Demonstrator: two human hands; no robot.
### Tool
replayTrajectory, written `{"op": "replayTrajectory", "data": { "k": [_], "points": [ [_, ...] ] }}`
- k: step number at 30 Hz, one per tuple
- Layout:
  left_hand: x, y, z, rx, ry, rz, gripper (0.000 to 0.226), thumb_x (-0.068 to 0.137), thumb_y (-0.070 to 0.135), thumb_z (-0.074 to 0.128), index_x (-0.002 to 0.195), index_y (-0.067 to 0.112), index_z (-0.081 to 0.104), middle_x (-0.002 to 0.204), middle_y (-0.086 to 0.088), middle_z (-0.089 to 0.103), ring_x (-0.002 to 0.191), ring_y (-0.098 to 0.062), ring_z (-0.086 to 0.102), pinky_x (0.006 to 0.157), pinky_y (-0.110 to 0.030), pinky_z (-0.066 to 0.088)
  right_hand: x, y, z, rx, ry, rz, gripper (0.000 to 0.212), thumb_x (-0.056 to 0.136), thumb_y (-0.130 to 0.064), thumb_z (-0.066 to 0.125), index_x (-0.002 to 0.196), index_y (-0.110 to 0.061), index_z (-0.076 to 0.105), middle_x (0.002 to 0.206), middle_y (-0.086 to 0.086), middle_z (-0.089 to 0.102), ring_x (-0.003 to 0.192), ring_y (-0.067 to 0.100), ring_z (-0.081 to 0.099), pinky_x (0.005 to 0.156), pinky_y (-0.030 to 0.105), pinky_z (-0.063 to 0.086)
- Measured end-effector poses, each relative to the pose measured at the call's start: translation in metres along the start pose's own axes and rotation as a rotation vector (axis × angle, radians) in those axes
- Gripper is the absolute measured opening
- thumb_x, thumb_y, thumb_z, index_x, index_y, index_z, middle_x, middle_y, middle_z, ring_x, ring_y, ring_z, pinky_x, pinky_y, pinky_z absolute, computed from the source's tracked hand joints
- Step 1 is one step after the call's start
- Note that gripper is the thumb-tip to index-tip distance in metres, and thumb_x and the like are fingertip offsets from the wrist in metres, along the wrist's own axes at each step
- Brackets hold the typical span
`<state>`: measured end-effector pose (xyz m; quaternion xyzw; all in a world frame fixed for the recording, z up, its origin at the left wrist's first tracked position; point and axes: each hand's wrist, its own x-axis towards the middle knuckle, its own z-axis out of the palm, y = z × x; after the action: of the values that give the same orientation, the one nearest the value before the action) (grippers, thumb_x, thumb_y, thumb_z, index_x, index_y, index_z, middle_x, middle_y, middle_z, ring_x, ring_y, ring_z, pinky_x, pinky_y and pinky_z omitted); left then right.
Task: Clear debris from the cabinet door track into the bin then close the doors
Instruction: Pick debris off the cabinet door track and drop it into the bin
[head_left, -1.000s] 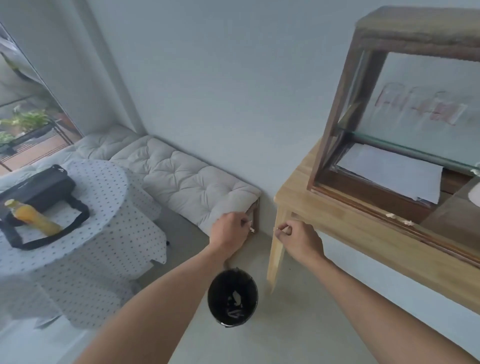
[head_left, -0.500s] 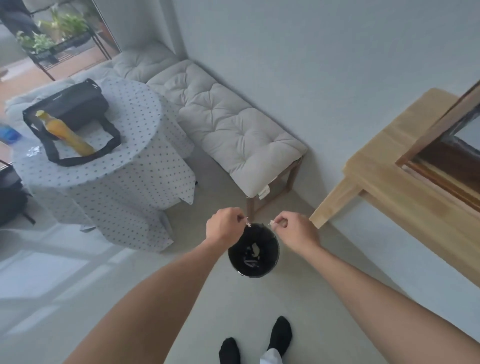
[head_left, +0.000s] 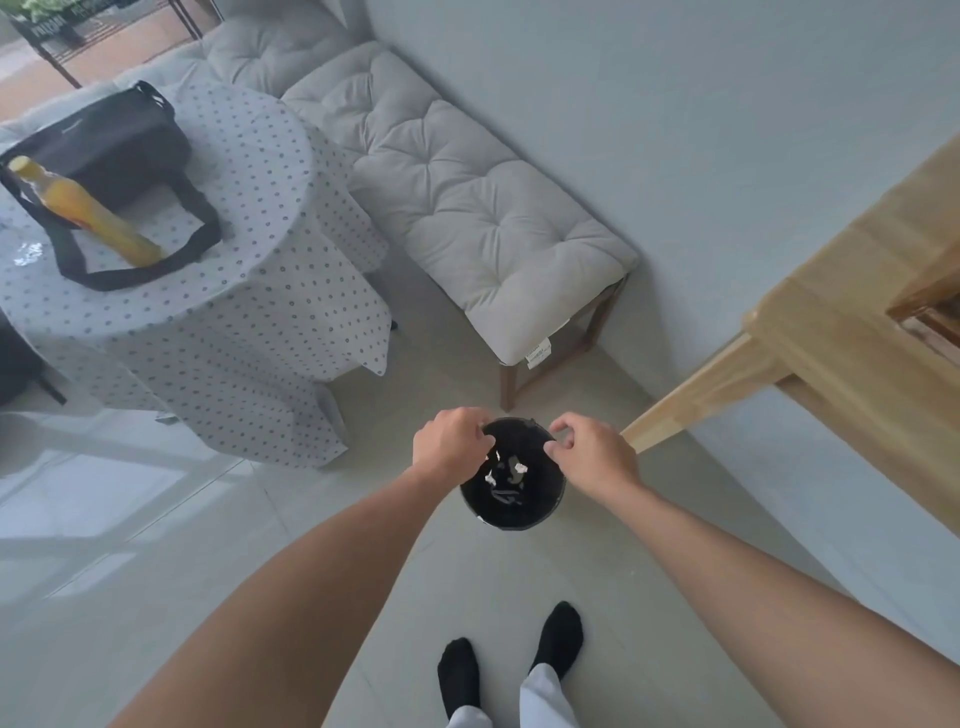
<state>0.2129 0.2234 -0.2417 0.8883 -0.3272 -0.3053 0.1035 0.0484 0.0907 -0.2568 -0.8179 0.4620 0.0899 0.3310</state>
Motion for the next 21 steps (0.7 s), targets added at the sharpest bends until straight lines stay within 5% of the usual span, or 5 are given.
{"op": "replayTrajectory", "data": {
  "k": [21],
  "points": [
    [-0.030,0.039,-0.026,0.051,0.078,0.145,0.029,0.098,0.039,0.067,0.124,0.031,0.073,0.094,0.016,0.067,0.098,-0.021,0.070,0.084,-0.035,0.053,-0.059,0.032,-0.047,0.115,0.158,0.052,0.025,0.093,-0.050,0.066,0.114,-0.037,0.066,0.079,-0.019,0.060,0.086,0.016,0.065,0.074,0.033,0.047]
  ]
}}
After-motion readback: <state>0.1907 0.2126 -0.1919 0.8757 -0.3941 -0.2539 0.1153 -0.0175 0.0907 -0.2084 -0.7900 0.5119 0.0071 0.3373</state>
